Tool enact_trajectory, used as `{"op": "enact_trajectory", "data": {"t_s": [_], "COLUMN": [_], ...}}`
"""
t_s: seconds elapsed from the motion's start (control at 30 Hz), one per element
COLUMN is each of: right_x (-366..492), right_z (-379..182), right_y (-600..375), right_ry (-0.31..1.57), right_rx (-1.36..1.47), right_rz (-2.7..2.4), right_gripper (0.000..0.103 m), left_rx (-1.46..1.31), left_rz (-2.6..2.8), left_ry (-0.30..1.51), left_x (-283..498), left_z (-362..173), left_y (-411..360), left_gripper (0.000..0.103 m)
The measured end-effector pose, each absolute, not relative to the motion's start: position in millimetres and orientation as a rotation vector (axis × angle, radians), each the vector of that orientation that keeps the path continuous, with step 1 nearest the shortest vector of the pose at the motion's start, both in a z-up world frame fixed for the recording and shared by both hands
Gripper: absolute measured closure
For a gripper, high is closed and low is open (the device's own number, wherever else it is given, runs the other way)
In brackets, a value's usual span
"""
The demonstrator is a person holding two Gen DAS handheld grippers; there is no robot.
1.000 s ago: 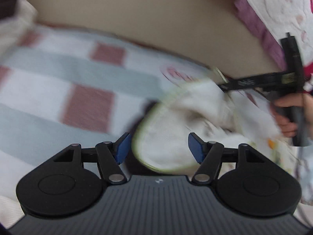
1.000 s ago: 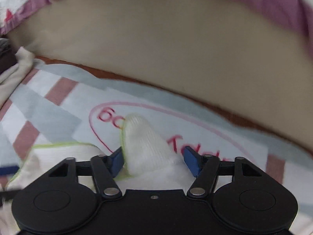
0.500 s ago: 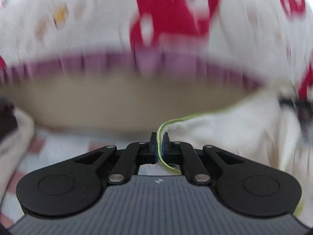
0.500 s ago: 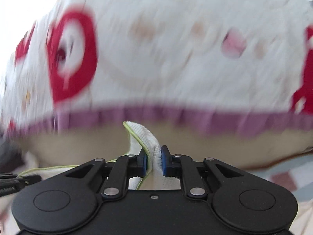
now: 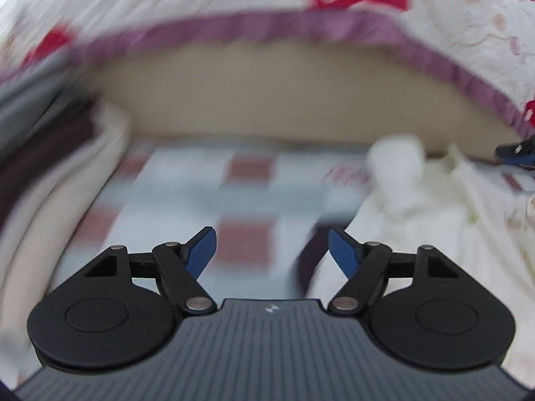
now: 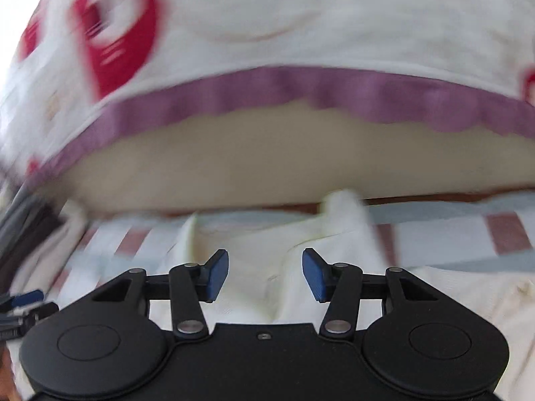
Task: Fold clothes
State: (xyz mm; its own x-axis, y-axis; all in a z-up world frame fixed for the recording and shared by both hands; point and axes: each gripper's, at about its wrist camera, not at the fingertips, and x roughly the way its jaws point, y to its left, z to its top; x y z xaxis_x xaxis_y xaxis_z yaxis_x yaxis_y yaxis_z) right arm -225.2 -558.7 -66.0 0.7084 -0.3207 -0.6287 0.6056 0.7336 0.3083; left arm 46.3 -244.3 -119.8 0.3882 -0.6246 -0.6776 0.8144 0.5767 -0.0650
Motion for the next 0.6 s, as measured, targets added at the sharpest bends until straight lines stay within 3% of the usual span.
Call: {"op": "enact_trajectory", "data": {"t_s": [0.2, 0.3, 0.47, 0.53, 0.6], "right_x": [-156.8, -117.8, -74.9, -76.9, -87.4], "right_z": [-78.3, -96.2, -127.6, -135.1, -129.5], "right_y": [-511.2, -475.3, -425.1, -413.6, -413.2], "right_ry": [0.730, 0.820, 0.987, 0.942, 0.852], "right_rx": [0.639, 0.625, 0.365, 0.227, 0.123], "right_rz": [-0.234, -0.178, -0.239, -0.213, -0.236], "right_gripper": [0.047, 0.045, 0.045, 0.102, 0.099], "left_rx": [0.257, 0.155, -0.117, -0.188, -0.197], "left_rz": [-0.683, -0.544, -0.452, -0.493, -0.489], "left_ry": [0.837, 0.987, 1.175, 1.223, 1.215], "left_x": [75.3, 91.1, 88.2, 90.1, 92.3], "left_z": [-123.5, -133.2, -159.9, -171.9, -174.4], "left_y": [-152.4, -117.8, -72.1, -68.6, -68.5], "left_gripper": [0.029, 0.028, 0.028, 0.028, 0.028]}}
